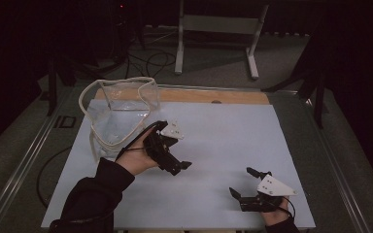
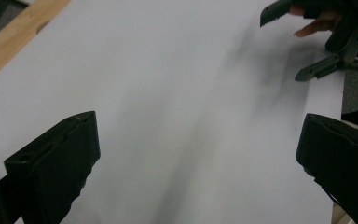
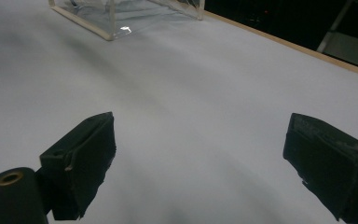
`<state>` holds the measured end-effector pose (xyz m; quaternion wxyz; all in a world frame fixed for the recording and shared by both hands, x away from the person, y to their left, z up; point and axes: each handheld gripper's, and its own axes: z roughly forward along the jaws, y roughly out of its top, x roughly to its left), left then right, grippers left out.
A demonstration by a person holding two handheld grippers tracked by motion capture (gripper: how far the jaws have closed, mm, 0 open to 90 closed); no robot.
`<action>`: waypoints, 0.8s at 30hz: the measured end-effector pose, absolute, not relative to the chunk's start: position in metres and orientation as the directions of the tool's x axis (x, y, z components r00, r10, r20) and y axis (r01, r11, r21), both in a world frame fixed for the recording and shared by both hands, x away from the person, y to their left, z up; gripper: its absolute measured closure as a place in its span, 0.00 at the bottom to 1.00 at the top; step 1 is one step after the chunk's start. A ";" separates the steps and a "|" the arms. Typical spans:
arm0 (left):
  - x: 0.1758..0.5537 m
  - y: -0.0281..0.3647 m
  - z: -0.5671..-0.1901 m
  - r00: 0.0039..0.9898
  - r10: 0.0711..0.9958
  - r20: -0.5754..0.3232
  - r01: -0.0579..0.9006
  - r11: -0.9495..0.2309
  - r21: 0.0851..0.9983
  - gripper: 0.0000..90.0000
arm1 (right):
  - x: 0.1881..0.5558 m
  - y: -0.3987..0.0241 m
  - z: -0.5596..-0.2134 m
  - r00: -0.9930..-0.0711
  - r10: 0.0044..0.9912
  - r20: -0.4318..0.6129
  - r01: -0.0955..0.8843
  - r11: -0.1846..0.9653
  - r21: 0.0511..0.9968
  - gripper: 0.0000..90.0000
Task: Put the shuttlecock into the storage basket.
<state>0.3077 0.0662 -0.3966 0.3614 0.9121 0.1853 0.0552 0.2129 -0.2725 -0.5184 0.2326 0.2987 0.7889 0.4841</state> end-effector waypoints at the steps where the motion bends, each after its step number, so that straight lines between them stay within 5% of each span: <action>1: 0.307 0.067 -0.399 0.925 0.377 -0.039 0.301 -0.669 0.680 0.00 | 0.213 -0.272 -0.518 -0.713 0.697 -0.076 0.247 0.352 0.903 0.10; 24: 0.280 0.107 -0.452 0.901 0.426 -0.088 0.367 -0.636 0.679 0.00 | 0.213 -0.272 -0.519 -0.710 0.700 -0.074 0.252 0.351 0.902 0.10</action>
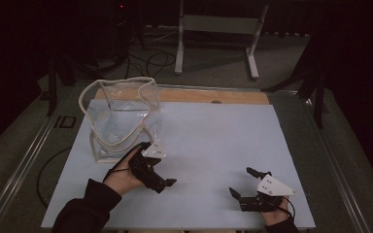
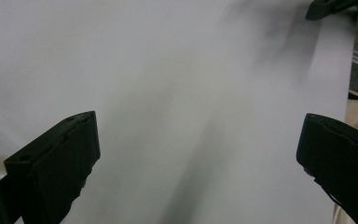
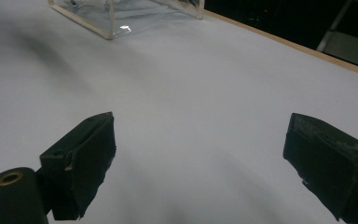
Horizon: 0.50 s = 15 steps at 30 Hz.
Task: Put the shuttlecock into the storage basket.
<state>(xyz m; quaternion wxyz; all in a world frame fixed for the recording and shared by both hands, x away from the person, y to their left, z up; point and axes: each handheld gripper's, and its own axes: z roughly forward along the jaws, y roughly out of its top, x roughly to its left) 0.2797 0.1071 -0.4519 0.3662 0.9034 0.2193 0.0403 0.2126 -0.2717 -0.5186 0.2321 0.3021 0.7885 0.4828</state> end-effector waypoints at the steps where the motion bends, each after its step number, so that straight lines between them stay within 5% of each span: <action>1: 0.278 0.109 -0.454 0.899 0.430 -0.084 0.368 -0.636 0.678 0.00 | 0.213 -0.272 -0.519 -0.710 0.700 -0.076 0.250 0.352 0.902 0.10; 15: 0.262 0.139 -0.479 0.873 0.479 -0.091 0.400 -0.597 0.695 0.00 | 0.213 -0.272 -0.519 -0.708 0.702 -0.078 0.254 0.356 0.899 0.10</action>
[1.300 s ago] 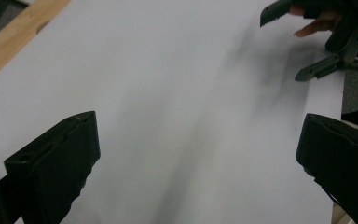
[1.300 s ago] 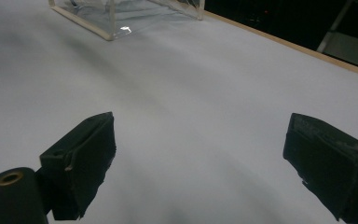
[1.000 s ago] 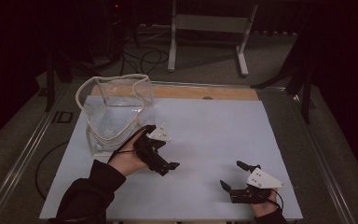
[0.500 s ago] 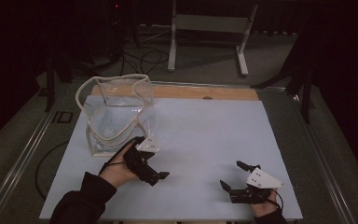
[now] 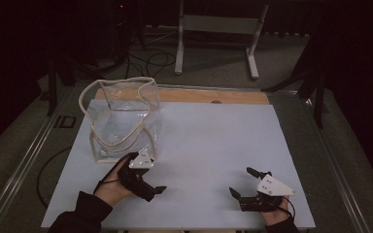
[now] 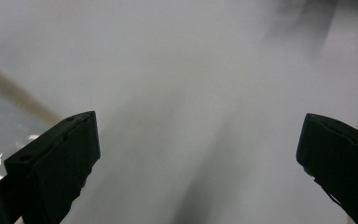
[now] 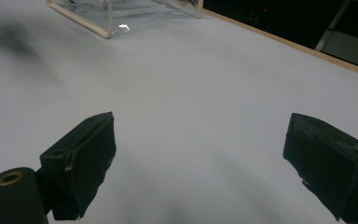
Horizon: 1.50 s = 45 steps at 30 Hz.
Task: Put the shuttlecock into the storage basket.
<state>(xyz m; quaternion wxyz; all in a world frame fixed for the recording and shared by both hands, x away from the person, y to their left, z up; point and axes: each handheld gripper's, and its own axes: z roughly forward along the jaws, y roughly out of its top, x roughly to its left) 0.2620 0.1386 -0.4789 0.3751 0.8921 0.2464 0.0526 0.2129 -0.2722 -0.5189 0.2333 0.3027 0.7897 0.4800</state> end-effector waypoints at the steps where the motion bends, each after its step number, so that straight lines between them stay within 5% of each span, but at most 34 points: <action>1: 0.261 0.141 -0.481 0.868 0.487 -0.096 0.408 -0.589 0.698 0.00 | 0.213 -0.272 -0.519 -0.707 0.703 -0.078 0.254 0.355 0.900 0.10; 30: 0.230 0.204 -0.516 0.766 0.631 -0.124 0.481 -0.435 0.761 0.00 | 0.213 -0.272 -0.519 -0.709 0.701 -0.078 0.258 0.360 0.897 0.10; 45: 0.218 0.213 -0.525 0.705 0.706 -0.068 0.461 -0.383 0.800 0.00 | 0.214 -0.272 -0.520 -0.715 0.696 -0.074 0.259 0.361 0.896 0.10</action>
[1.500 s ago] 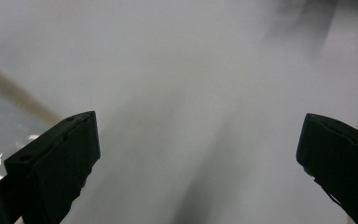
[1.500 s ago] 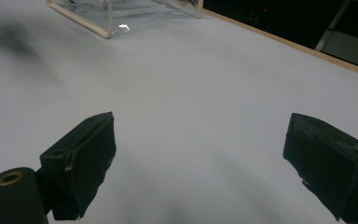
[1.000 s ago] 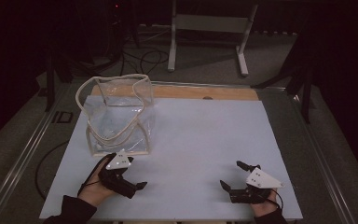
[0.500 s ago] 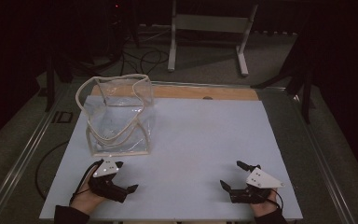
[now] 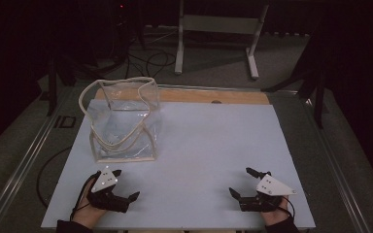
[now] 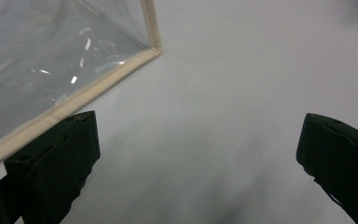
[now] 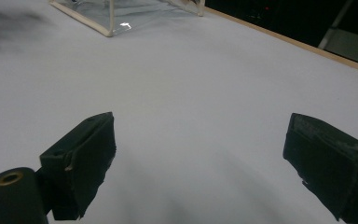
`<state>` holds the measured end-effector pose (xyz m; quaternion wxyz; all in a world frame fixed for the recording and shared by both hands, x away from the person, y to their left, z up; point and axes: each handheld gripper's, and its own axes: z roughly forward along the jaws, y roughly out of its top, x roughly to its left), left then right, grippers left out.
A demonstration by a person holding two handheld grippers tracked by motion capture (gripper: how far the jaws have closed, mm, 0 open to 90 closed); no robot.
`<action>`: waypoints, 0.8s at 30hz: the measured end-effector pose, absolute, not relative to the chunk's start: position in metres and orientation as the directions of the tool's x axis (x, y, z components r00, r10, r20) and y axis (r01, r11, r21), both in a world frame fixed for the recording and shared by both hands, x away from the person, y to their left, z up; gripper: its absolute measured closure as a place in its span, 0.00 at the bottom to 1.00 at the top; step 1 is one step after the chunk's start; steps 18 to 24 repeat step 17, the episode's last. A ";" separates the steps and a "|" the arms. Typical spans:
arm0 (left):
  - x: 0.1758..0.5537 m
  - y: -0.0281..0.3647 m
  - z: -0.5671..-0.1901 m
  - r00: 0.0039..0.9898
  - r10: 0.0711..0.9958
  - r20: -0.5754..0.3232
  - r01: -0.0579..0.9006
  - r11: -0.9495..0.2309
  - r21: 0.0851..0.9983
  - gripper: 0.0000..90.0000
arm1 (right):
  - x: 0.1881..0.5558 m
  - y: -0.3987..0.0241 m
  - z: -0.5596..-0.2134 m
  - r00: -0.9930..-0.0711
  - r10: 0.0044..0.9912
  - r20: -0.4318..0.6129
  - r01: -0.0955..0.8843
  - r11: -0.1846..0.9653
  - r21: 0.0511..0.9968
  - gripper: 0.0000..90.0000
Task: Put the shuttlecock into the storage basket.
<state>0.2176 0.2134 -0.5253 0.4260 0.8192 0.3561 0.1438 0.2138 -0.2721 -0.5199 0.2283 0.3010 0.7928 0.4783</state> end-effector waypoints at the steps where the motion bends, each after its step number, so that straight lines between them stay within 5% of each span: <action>1: 0.217 0.214 -0.525 0.703 0.708 -0.068 0.455 -0.375 0.808 0.00 | 0.214 -0.272 -0.520 -0.714 0.696 -0.073 0.262 0.362 0.895 0.10; 24: 0.218 0.214 -0.527 0.703 0.706 -0.090 0.461 -0.355 0.813 0.00 | 0.215 -0.272 -0.521 -0.714 0.696 -0.075 0.263 0.365 0.893 0.10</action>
